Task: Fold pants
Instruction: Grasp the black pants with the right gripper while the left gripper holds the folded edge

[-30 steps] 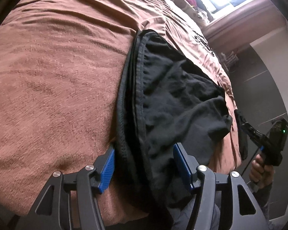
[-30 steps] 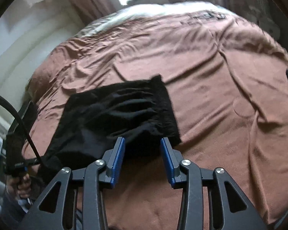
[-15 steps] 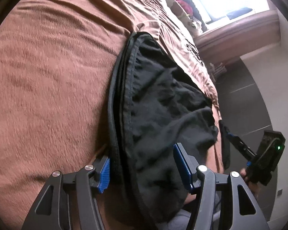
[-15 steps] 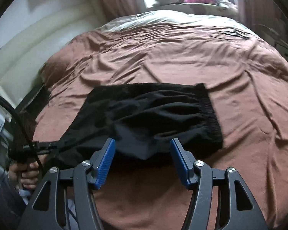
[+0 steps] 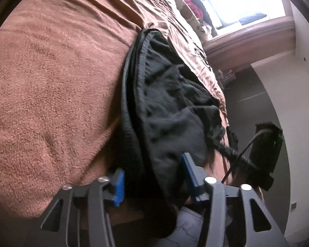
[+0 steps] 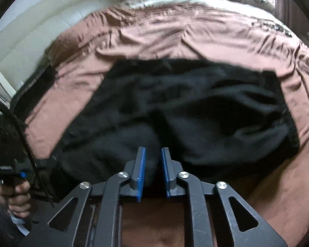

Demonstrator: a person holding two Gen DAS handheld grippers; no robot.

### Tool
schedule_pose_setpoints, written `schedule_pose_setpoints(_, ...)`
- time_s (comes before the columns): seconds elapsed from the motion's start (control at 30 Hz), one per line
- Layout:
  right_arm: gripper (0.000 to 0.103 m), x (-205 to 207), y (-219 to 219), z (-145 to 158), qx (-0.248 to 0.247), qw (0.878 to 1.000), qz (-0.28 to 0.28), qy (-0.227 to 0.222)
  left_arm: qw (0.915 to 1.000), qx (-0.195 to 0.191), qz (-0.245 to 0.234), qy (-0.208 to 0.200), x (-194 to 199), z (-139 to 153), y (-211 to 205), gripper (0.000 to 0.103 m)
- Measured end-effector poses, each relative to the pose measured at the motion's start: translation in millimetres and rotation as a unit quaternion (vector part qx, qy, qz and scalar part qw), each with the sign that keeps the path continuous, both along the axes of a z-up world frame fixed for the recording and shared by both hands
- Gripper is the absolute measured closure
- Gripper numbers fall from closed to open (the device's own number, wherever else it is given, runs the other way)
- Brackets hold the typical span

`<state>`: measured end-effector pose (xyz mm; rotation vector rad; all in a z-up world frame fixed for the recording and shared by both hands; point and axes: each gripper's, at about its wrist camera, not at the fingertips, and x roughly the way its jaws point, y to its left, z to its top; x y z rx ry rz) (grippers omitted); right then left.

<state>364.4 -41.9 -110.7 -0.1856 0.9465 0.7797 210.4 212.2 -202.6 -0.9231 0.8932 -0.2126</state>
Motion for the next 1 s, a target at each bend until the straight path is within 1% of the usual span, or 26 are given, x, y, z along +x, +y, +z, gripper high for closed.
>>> schedule_pose_setpoints(0.03,0.092,-1.3,2.7,-2.3,-0.011,1.0,0.001,0.004,1.0,-0.003,0.002,0.001,1.9,-1.4,0.9,0.061)
schedule_pose_setpoints(0.07,0.093,-2.8,2.4,-6.5,-0.02,1.0,0.002,0.009,1.0,-0.006,0.006,0.001,4.5,-2.9,2.4,0.066)
schedule_pose_setpoints(0.1,0.094,-2.9,1.7,-11.1,-0.028,0.999,0.003,0.018,0.9999,-0.007,0.01,0.002,6.8,-4.2,3.7,0.073)
schedule_pose_setpoints(0.13,0.094,-1.7,2.3,-13.2,-0.032,0.999,0.002,0.026,0.9999,-0.006,0.013,0.005,9.4,-5.6,5.0,0.078)
schedule_pose_setpoints(0.17,0.095,-1.4,1.6,-13.9,-0.034,0.999,0.003,0.031,0.9999,-0.005,0.014,0.009,10.9,-7.3,5.7,0.088)
schedule_pose_setpoints(0.2,0.095,-1.2,1.3,-11.5,-0.034,0.999,0.005,0.031,0.9997,-0.005,0.016,0.015,12.2,-9.2,6.7,0.094)
schedule_pose_setpoints(0.23,0.095,-1.8,1.5,-7.2,-0.034,0.999,0.008,0.029,0.9997,-0.008,0.018,0.014,12.0,-9.3,7.3,0.095)
schedule_pose_setpoints(0.33,0.095,-6.5,0.4,11.7,-0.018,1.0,0.016,0.016,0.9995,-0.017,0.025,0.01,8.9,-9.1,9.2,0.095)
schedule_pose_setpoints(0.43,0.095,-3.2,3.9,29.9,0.0,1.0,0.018,0.008,0.9994,-0.016,0.027,0.013,8.5,-10.2,8.7,0.095)
schedule_pose_setpoints(0.57,0.095,12.5,14.3,37.2,0.015,1.0,0.007,-0.003,0.9994,-0.019,0.027,0.014,10.0,-9.9,8.7,0.095)
schedule_pose_setpoints(0.63,0.095,20.7,21.3,32.8,0.017,1.0,0.002,0.0,0.9994,-0.018,0.026,0.015,10.9,-9.6,8.6,0.095)
schedule_pose_setpoints(0.7,0.095,25.1,25.8,19.9,0.01,1.0,-0.005,0.002,0.9994,-0.019,0.026,0.015,12.3,-9.6,7.8,0.095)
schedule_pose_setpoints(0.77,0.095,27.7,32.8,4.9,0.003,1.0,0.001,0.017,0.9994,-0.018,0.026,0.015,12.2,-9.7,7.3,0.095)
schedule_pose_setpoints(0.87,0.095,25.8,36.3,-14.0,-0.03,0.999,0.006,0.038,0.9993,-0.023,0.026,0.015,12.1,-9.9,7.3,0.093)
schedule_pose_setpoints(1.0,0.095,25.4,25.1,-22.0,-0.025,0.997,0.006,0.072,0.9993,-0.026,0.023,0.017,13.5,-9.7,9.0,0.092)
